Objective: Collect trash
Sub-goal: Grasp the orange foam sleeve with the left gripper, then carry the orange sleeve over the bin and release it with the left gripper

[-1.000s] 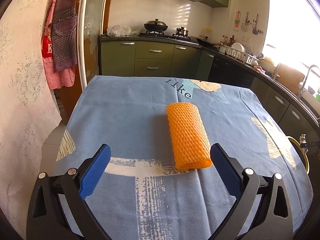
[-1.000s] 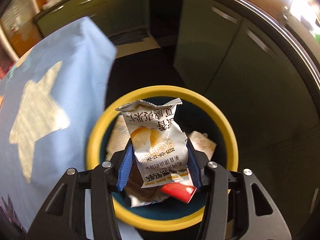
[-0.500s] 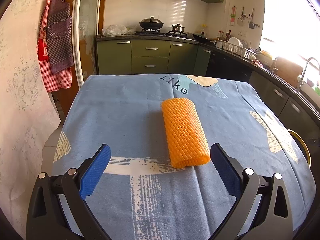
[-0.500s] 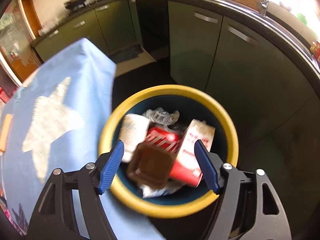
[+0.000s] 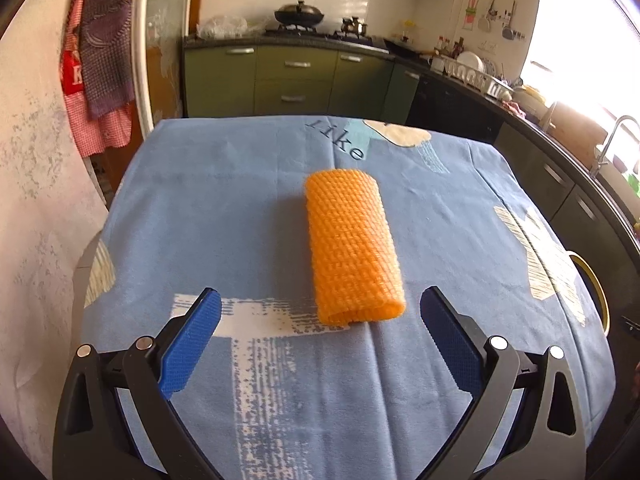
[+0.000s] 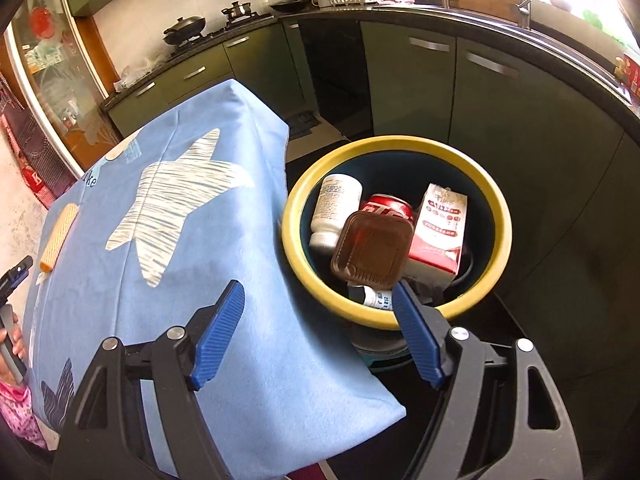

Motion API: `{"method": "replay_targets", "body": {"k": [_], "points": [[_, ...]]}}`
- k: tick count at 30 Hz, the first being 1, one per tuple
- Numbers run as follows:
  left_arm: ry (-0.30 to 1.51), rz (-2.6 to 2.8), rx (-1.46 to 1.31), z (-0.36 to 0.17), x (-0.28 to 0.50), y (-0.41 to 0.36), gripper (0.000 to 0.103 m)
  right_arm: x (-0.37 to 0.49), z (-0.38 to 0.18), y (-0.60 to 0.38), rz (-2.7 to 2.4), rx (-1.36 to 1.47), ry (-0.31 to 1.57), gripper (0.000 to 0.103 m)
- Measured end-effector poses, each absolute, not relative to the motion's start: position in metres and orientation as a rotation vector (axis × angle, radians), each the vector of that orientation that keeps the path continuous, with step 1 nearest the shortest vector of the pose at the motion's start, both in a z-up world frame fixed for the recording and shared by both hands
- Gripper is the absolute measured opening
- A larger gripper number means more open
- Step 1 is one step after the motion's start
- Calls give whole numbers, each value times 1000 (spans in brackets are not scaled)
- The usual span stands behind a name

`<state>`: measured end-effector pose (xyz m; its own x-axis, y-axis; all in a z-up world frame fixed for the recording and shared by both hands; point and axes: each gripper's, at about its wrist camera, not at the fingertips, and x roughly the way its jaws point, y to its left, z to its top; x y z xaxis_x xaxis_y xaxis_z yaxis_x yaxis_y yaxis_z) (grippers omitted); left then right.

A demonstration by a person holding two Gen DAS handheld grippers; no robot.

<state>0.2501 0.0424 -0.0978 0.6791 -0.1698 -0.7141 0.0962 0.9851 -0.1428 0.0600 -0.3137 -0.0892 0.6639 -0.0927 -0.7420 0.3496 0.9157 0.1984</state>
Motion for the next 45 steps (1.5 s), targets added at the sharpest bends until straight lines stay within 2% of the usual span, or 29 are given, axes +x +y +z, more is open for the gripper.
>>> {"method": "replay_targets", "body": {"k": [9,13,21,23,31,45], "points": [[943,-163,65,-99,305,-7,98,49,-93,-322,-222,385,760,73],[1030,-147,39,-117,334,-13,98,46,-95,-324,-225,388,758,73],[1093,-88,47,-132,355,-12,98,49,-98,-329,-219,407,753,74],[1101,-87,52,-134,358,-13,91,51,-99,-329,-212,407,753,74],[1093,-86,68,-132,354,-16,78,57,-100,-325,-198,400,761,74],[1043,-140,97,-111,334,-30,28,50,-97,-325,-201,405,741,74]]}}
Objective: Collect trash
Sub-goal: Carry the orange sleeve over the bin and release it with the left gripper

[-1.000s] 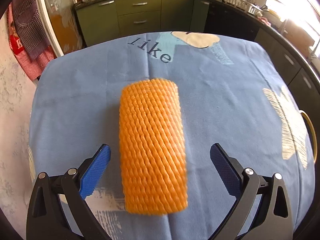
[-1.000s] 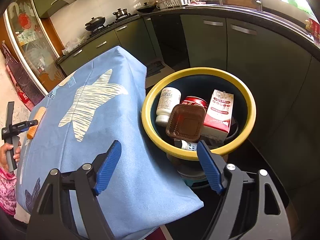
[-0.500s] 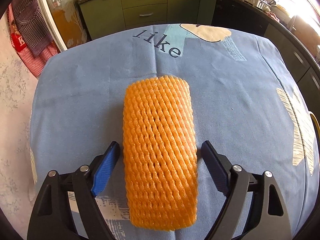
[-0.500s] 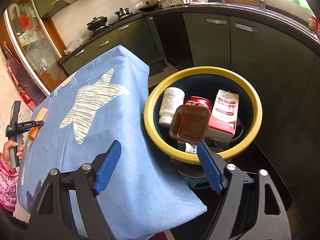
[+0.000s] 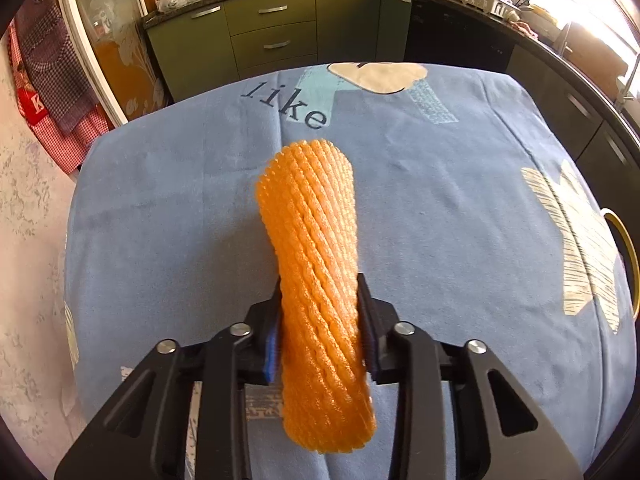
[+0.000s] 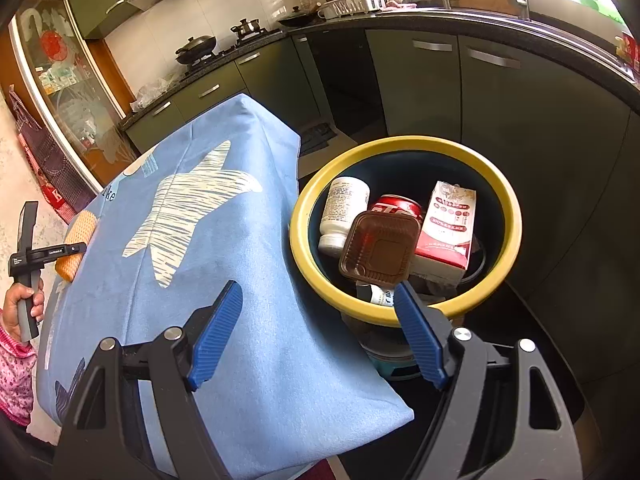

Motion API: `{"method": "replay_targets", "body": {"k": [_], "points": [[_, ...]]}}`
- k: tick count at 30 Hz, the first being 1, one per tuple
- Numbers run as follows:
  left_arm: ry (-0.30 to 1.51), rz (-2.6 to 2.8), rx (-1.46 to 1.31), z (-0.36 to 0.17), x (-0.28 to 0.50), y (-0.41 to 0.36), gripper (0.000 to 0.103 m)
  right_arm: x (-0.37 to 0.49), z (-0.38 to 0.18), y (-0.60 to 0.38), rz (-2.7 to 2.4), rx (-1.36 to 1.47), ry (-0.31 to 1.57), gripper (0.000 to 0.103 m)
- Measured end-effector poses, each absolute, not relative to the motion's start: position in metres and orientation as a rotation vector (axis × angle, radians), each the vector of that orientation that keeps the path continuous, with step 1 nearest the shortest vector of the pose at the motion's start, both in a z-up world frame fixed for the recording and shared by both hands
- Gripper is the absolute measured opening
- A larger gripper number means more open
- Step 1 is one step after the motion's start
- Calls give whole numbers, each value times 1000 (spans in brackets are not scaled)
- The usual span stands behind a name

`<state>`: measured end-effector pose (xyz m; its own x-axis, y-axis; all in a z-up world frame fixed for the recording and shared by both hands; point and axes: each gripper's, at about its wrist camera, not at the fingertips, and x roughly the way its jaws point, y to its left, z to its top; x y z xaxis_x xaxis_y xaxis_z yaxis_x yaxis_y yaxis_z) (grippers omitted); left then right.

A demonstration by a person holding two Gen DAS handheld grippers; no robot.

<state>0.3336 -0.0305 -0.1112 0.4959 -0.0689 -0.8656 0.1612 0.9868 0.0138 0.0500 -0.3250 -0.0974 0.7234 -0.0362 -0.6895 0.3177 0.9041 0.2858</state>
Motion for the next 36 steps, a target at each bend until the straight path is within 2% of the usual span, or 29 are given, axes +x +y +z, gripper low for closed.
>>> {"method": "replay_targets", "body": {"k": [4,10,21,30,36], "points": [[1018,-185,105,-97,321,-43,22,47,-96,-327,-204,408,732,74],[963,-301,161,-66,293,-93,21,36,-93,-332,-229,405,705,74],[901,-717,353,-25,238,-281,21,-2,-100,-368,-359,434,669,75],[967,-926,456,-52,230,-444,21,-24,-103,-398,-402,488,612,76],[1033,-969,492,-88,244,-511,25,-31,-110,-416,-419,532,607,76]]}}
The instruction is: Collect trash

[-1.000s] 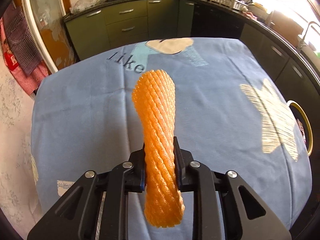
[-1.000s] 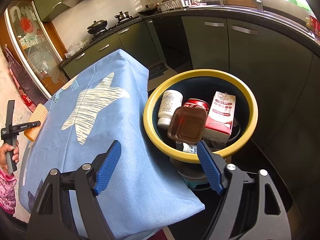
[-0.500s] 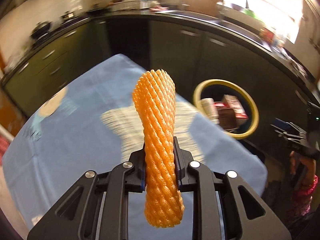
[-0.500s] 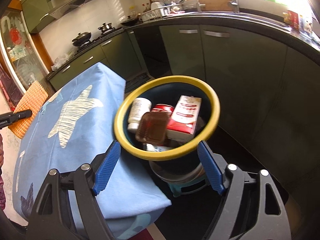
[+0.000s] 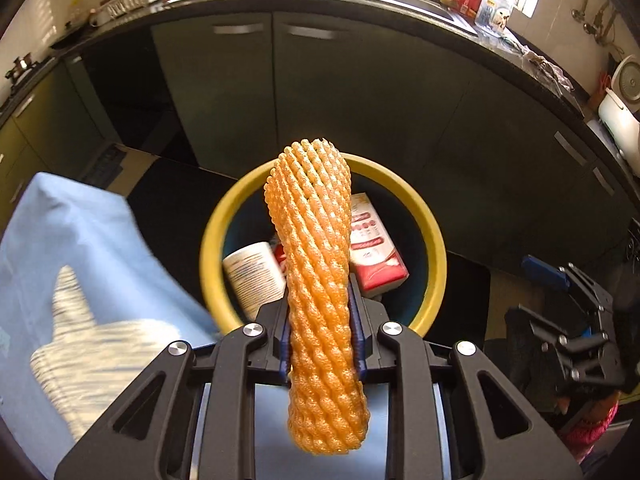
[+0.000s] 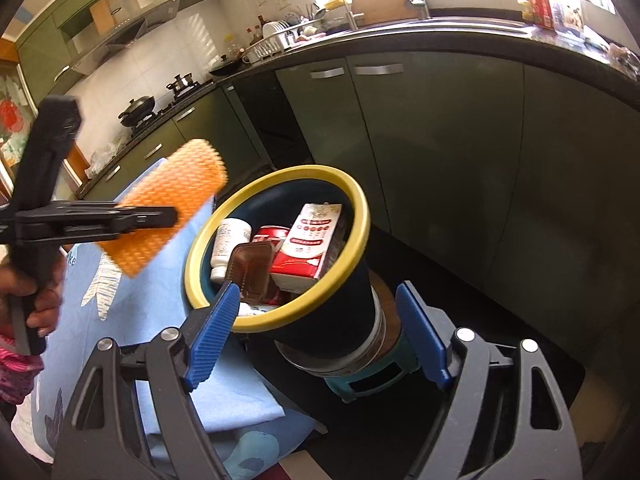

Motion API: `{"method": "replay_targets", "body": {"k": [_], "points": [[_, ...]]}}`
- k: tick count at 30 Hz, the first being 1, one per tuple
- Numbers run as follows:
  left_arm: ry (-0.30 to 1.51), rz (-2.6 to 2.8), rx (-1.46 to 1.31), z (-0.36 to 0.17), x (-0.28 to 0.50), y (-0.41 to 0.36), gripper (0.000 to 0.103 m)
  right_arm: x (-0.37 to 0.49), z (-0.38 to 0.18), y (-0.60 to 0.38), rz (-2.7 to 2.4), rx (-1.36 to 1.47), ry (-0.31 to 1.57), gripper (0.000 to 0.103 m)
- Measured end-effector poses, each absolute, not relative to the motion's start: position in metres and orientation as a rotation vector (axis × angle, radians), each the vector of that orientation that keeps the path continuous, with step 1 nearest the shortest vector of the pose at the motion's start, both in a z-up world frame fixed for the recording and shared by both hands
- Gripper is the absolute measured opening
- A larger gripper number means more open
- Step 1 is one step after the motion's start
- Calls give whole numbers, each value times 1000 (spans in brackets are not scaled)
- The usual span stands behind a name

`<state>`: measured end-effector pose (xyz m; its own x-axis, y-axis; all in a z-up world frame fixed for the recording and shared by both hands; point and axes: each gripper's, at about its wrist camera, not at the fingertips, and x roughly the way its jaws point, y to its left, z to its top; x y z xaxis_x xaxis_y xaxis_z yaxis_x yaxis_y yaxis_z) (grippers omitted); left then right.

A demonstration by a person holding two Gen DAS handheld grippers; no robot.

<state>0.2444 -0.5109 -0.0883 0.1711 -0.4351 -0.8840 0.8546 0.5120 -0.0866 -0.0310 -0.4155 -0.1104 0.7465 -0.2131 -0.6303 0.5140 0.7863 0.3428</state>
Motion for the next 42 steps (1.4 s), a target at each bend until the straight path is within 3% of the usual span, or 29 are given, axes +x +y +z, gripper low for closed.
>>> {"method": "replay_targets", "body": {"k": [3,7,8,20,25,42], "points": [[1036,-972,498,-100,246,-535,38,-33,-113,-421,-419,544,607,76],[1025,-959,510,-108,250,-553,76,-32,-116,-424,-416,553,610,77],[1027,-956,506,-109,252,-552,80,-32,-117,-424,-414,554,610,77],[950,-886,435,-77,241,-472,93,-26,-111,-410,-384,534,611,79],[857,-798,330,-49,223,-388,98,-13,-108,-391,-341,500,631,81],[628,-200,48,0,131,-79,98,30,-48,-250,-150,177,615,96]]}}
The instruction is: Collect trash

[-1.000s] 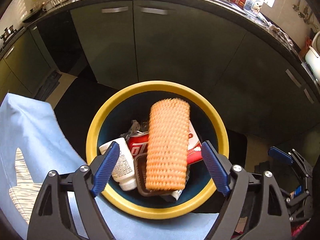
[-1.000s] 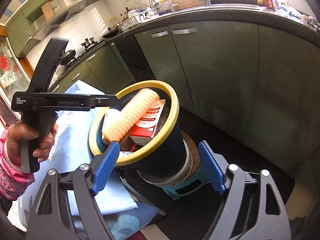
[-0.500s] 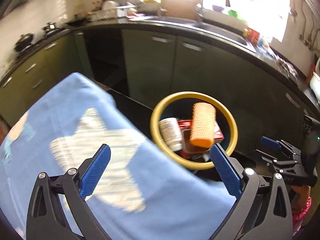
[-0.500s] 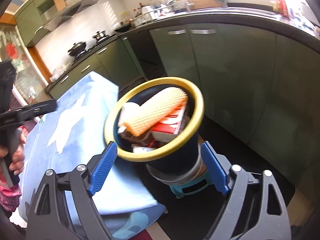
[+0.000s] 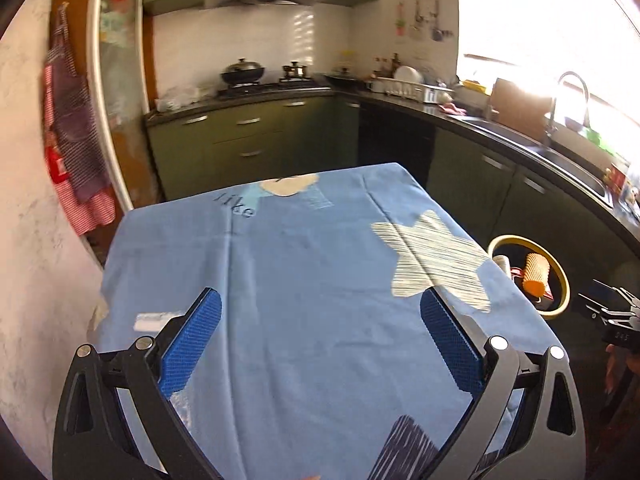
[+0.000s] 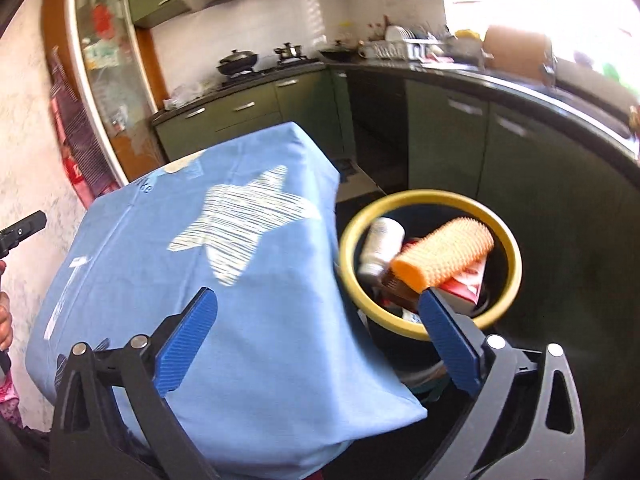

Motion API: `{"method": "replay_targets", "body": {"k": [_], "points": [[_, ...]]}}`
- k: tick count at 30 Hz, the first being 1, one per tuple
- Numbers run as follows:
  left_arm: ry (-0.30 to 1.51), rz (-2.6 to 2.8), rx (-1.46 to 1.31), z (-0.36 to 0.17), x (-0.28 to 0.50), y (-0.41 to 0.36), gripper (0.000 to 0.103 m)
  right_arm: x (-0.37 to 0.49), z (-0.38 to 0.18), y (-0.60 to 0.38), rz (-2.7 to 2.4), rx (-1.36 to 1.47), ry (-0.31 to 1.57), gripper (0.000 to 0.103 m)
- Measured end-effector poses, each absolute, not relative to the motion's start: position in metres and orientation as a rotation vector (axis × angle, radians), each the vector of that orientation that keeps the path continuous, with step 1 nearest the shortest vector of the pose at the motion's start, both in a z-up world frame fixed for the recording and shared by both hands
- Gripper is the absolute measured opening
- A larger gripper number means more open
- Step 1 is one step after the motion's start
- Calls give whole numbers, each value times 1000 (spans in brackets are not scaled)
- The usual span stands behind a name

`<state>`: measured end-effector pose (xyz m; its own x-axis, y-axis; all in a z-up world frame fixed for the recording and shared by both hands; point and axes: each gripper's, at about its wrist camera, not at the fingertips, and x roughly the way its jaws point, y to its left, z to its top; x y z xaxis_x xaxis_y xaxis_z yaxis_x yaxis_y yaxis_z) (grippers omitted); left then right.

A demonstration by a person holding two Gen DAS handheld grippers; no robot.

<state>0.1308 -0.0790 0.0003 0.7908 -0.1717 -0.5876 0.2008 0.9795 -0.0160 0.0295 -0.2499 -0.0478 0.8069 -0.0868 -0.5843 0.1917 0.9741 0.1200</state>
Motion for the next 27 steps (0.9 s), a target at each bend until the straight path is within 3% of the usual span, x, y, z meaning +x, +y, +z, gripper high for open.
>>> {"method": "replay_targets", "body": {"k": [11,27], "points": [[524,-134,-19,19,50,-7,98,-7,9,-193,-150,70,495,96],[538,-107,-33,17,30,-9,98,-23,10,-195,-221,51,481,96]]}}
